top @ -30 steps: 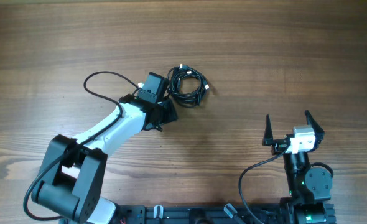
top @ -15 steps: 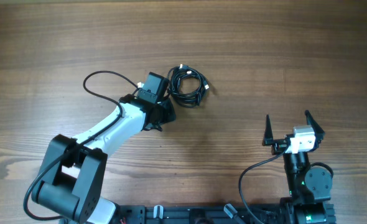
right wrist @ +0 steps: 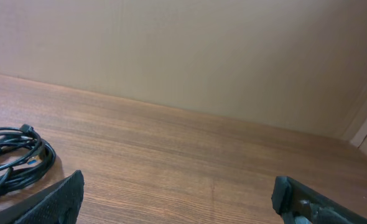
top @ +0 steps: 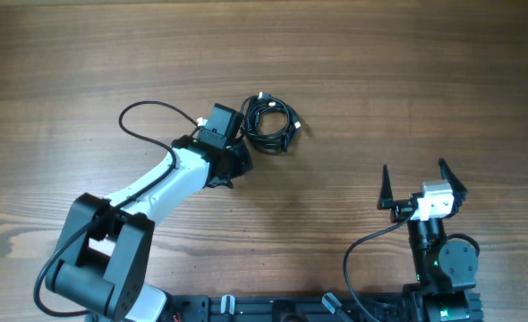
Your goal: Untangle cables
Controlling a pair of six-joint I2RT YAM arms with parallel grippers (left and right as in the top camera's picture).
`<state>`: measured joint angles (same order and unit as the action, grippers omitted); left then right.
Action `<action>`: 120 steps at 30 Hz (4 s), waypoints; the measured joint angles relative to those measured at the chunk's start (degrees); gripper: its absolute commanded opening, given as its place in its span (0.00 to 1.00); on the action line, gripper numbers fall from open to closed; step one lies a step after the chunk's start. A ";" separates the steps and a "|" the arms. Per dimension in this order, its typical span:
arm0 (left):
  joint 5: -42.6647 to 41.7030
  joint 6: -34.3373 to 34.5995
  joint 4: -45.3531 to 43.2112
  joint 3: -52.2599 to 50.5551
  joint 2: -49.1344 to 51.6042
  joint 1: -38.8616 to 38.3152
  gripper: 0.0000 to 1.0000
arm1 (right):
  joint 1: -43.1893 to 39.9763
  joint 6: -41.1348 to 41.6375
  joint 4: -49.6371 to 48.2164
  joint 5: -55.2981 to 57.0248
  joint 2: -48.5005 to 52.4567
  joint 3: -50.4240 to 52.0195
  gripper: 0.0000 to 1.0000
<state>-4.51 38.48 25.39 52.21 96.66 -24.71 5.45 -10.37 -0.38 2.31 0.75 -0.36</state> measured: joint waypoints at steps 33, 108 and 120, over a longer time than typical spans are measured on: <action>0.42 0.02 -0.85 0.00 0.00 0.00 1.00 | 0.00 0.00 0.02 0.02 0.00 0.00 1.00; 9.42 17.16 -15.52 4.22 5.11 -2.80 0.44 | 0.00 0.00 0.02 0.00 0.02 0.00 1.00; 2.51 16.68 -10.82 4.74 8.02 -3.67 0.04 | 0.00 0.00 0.02 0.00 0.02 0.00 1.00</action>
<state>-2.00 55.16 14.57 56.95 104.68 -28.38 5.45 -10.37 -0.36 2.31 0.78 -0.36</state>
